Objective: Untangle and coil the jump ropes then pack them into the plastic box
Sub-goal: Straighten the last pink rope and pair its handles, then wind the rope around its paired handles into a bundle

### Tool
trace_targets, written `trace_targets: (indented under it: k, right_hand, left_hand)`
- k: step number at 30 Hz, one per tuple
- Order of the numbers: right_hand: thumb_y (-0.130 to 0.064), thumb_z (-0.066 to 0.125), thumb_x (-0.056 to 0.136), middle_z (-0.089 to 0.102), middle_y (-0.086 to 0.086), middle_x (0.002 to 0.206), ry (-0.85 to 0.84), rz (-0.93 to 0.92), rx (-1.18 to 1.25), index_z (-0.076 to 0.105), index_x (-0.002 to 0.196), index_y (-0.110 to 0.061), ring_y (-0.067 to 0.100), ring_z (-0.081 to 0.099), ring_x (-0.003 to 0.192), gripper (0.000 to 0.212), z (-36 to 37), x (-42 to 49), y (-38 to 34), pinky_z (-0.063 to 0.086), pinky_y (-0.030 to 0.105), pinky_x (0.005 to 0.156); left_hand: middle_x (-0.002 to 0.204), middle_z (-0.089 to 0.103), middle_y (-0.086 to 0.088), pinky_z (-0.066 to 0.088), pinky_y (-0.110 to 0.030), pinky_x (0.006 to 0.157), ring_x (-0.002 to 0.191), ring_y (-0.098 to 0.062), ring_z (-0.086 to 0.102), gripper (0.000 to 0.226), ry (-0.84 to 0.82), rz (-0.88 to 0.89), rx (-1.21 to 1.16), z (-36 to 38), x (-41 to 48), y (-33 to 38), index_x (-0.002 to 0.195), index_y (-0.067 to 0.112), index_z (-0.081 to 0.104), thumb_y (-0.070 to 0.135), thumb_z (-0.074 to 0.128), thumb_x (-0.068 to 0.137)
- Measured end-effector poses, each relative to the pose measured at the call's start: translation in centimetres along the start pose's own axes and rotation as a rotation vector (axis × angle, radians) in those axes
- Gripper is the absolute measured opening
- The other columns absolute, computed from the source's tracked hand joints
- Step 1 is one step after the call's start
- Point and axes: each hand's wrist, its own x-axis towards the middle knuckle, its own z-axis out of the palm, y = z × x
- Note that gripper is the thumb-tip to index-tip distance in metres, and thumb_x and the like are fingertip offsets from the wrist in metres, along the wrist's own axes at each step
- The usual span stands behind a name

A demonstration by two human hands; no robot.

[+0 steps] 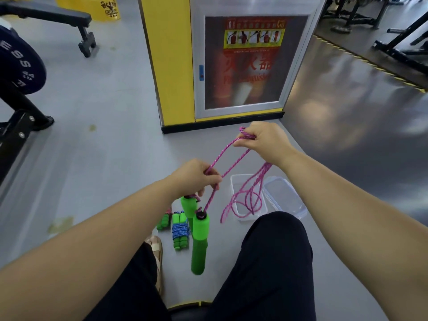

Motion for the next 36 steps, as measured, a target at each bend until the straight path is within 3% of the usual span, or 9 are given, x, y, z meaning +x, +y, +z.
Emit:
trace_targets:
  k: [3, 8, 12, 15, 19, 24, 27, 32, 36]
  right_hand:
    - [-0.045, 0.065, 0.08, 0.056, -0.004, 0.076, -0.018, 0.021, 0.026, 0.074, 0.09, -0.021, 0.012, 0.051, 0.072, 0.028, 0.1, -0.3, 0.6, 0.042, 0.03, 0.064]
    - [-0.046, 0.065, 0.079, 0.056, -0.001, 0.076, -0.098, 0.008, -0.037, 0.073, 0.094, -0.017, 0.015, 0.05, 0.073, 0.034, 0.4, -0.7, 0.7, 0.037, 0.027, 0.058]
    - [-0.054, 0.059, 0.08, 0.059, 0.006, 0.077, -0.26, 0.136, -0.071, 0.068, 0.08, -0.011, 0.021, 0.052, 0.072, 0.045, 1.1, -1.2, 1.8, 0.038, 0.031, 0.062]
    - [-0.055, 0.056, 0.083, 0.064, 0.001, 0.107, -0.465, 0.155, -0.072, 0.069, 0.1, -0.015, 0.018, 0.058, 0.092, 0.045, 1.1, -1.9, 2.2, 0.045, 0.032, 0.08]
    - [-0.038, 0.069, 0.081, 0.044, -0.012, 0.137, -0.594, 0.041, 0.27, 0.053, 0.126, -0.03, 0.003, 0.04, 0.123, 0.048, 0.8, -3.7, -1.0, 0.028, 0.022, 0.104]
    - [-0.026, 0.068, 0.084, 0.066, 0.001, 0.098, -0.769, 0.088, 0.412, 0.061, 0.111, -0.011, 0.013, 0.06, 0.088, 0.032, 2.2, -4.6, -2.8, 0.048, 0.021, 0.084]
    - [-0.035, 0.058, 0.09, 0.051, -0.001, 0.069, -0.762, 0.153, 0.412, 0.065, 0.096, -0.011, 0.014, 0.046, 0.062, 0.027, 2.4, -5.2, -2.7, 0.042, 0.018, 0.059]
    - [-0.035, 0.047, 0.095, 0.036, -0.009, 0.057, -0.569, 0.173, 0.614, 0.058, 0.075, -0.017, 0.003, 0.032, 0.046, 0.029, 1.9, -4.9, -2.7, 0.032, 0.015, 0.049]
    - [-0.036, 0.047, 0.094, 0.036, -0.004, 0.06, -0.516, 0.222, 0.726, 0.058, 0.075, -0.015, 0.008, 0.029, 0.05, 0.031, 2.0, -4.9, -2.0, 0.031, 0.018, 0.05]
  left_hand:
    - [0.076, 0.07, -0.004, 0.031, -0.017, 0.041, 0.039, -0.007, 0.035, 0.005, -0.208, -0.008, -0.237, 0.3, -0.6, 0.0, 0.088, 0.01, 0.061, 0.014, 0.058, 0.09]
    - [0.076, 0.07, 0.002, 0.041, -0.015, 0.053, 0.047, -0.004, 0.046, 0.019, -0.33, -0.051, -0.03, 1.2, -0.7, -0.4, 0.092, 0.012, 0.065, 0.022, 0.05, 0.096]
    - [0.081, 0.073, 0.0, 0.039, -0.01, 0.047, 0.045, -0.003, 0.049, 0.03, -0.277, -0.089, 0.001, 1.0, -0.6, -1.0, 0.084, 0.012, 0.06, 0.027, 0.04, 0.1]
    - [0.076, 0.072, -0.003, 0.037, -0.012, 0.044, 0.041, -0.005, 0.046, 0.03, -0.246, -0.122, -0.103, 0.4, -0.5, -1.0, 0.079, 0.011, 0.057, 0.024, 0.04, 0.1]
    - [0.06, 0.069, 0.005, 0.036, -0.018, 0.047, 0.047, -0.009, 0.044, 0.029, -0.388, -0.067, 0.054, 0.6, -0.3, 0.8, 0.077, 0.013, 0.058, 0.024, 0.042, 0.099]
    - [0.054, 0.066, 0.004, 0.037, -0.02, 0.049, 0.047, -0.01, 0.047, 0.023, -0.448, -0.058, 0.108, 0.4, -0.4, 1.9, 0.074, 0.014, 0.06, 0.017, 0.047, 0.093]
    - [0.059, 0.068, 0.002, 0.041, -0.02, 0.057, 0.052, -0.01, 0.052, 0.027, -0.393, -0.083, 0.054, -0.7, -0.3, 1.3, 0.074, 0.015, 0.063, 0.03, 0.052, 0.093]
    - [0.073, 0.072, -0.004, 0.052, -0.03, 0.079, 0.081, -0.018, 0.069, 0.021, -0.396, -0.068, -0.272, -2.3, -0.6, -0.3, 0.073, 0.01, 0.063, 0.03, 0.067, 0.081]
    - [0.083, 0.073, -0.006, 0.053, -0.027, 0.064, 0.069, -0.015, 0.066, 0.025, -0.496, -0.068, -0.607, -1.1, -1.4, -2.4, 0.082, 0.01, 0.063, 0.016, 0.076, 0.062]
